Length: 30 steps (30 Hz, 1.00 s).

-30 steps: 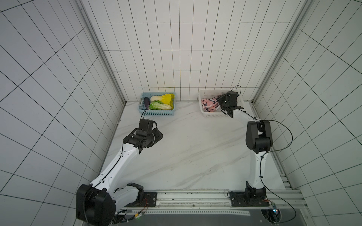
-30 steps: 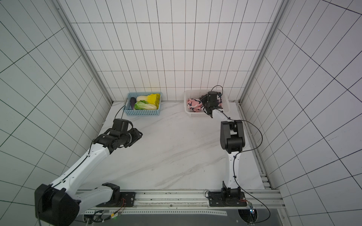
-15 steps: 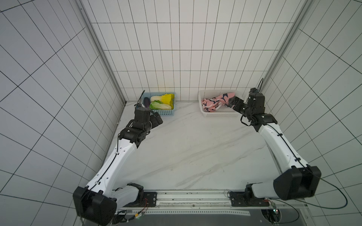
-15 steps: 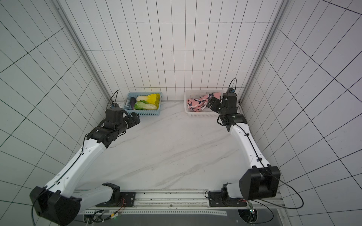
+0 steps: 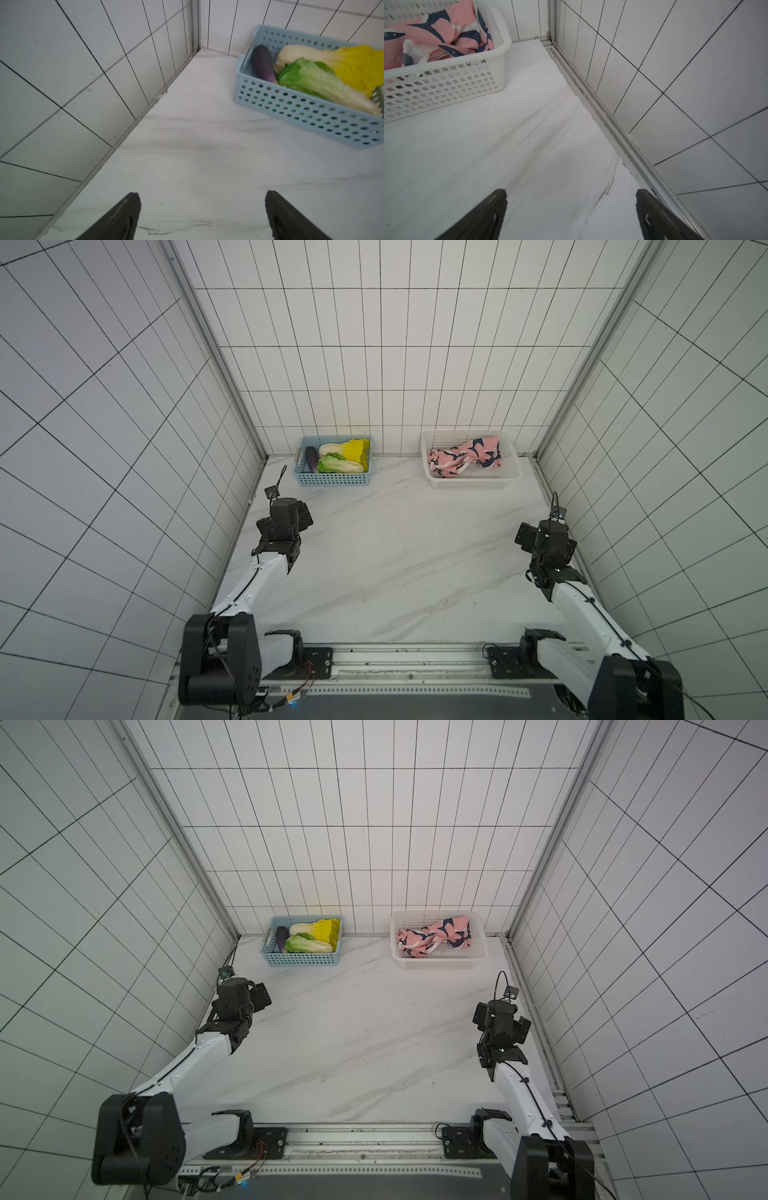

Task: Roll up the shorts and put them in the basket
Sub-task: Reset both arms

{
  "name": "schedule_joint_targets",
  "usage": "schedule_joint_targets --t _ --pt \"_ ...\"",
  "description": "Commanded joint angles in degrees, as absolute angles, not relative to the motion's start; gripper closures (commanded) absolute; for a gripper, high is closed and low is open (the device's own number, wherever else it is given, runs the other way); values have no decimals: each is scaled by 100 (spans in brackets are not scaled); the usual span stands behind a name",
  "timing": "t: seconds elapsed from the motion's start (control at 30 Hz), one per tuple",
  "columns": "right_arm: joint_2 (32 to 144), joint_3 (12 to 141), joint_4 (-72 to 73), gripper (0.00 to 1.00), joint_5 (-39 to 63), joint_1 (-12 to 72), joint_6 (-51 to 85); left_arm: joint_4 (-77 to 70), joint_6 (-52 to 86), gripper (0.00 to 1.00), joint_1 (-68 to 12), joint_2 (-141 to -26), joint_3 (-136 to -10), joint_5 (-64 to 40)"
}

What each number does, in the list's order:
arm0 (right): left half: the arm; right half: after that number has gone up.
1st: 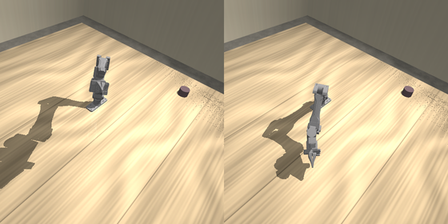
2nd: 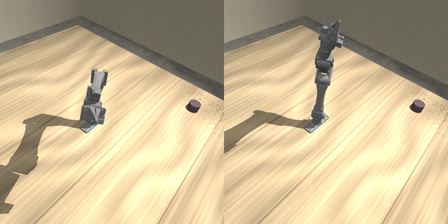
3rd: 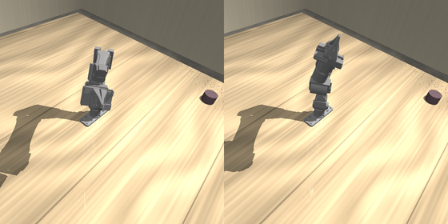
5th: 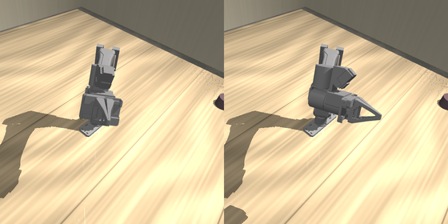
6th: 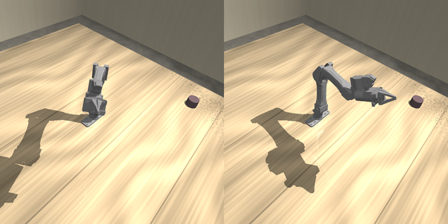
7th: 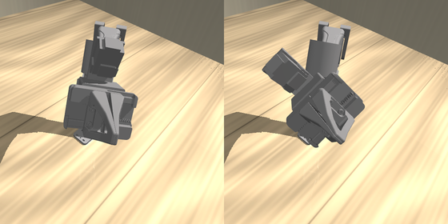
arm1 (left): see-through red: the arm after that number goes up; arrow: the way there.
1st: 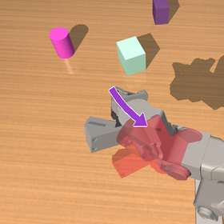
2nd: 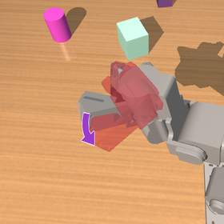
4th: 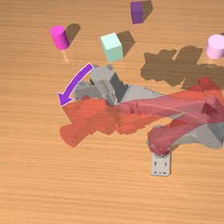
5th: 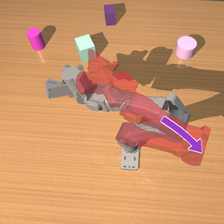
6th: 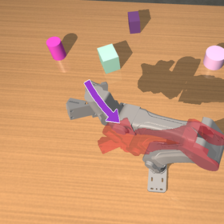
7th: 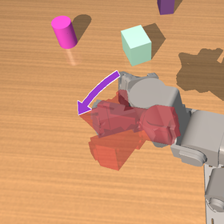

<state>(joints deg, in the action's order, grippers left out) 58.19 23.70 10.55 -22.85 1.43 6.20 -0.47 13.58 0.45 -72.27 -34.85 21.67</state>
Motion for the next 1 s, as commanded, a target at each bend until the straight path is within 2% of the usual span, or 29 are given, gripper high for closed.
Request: schedule_joint_targets --t 0.0,0.1,0.2,0.23,0.3,0.33,0.4,0.43,0.53,0.57,0.63,0.73,0.8,0.97 --pt "6360 2078 3087 1 -2143 3 483 -1993 1215 3 40 -7667 -3018 2266" --pt "7205 2104 4067 1 -1420 0 526 -3320 1029 5 3 -8155 -2728 2158" --pt "7901 2269 4154 1 -1204 0 473 -3542 879 6 4 -8561 -2881 1772" --pt "8164 2097 4702 1 -1170 0 460 -3789 833 8 0 -8755 -2821 1684" --pt "9002 1563 6726 0 -1023 -11 367 -4770 643 7 7 -9070 -2496 1332" --pt "9058 1544 6890 0 -927 -29 351 -4908 616 5 18 -9124 -2459 1296" --pt "8633 2214 4778 0 -732 -128 456 -4655 657 2 31 -9082 -2552 1277" --pt "8951 2344 5108 1 -824 -116 426 -4488 669 2 20 -9038 -2594 1303" --pt "8835 2293 4987 1 -1583 269 255 -4534 635 2 -80 -8996 -2537 1533" --pt "8938 2212 5401 1 -1573 268 208 -4565 625 2 -126 -9013 -2544 1664" --pt "8734 2297 4844 1 -1575 284 273 -4440 658 2 -135 -8976 -2567 1679" --pt "8872 2348 4929 1 -1489 249 261 -4468 650 2 -137 -8991 -2566 1688" --pt "8840 2472 4639 1 -924 -18 363 -4482 644 2 -132 -8984 -2560 1690" --pt "8804 2393 4774 1 -1012 47 298 -4531 651 2 -123 -8949 -2523 1658"
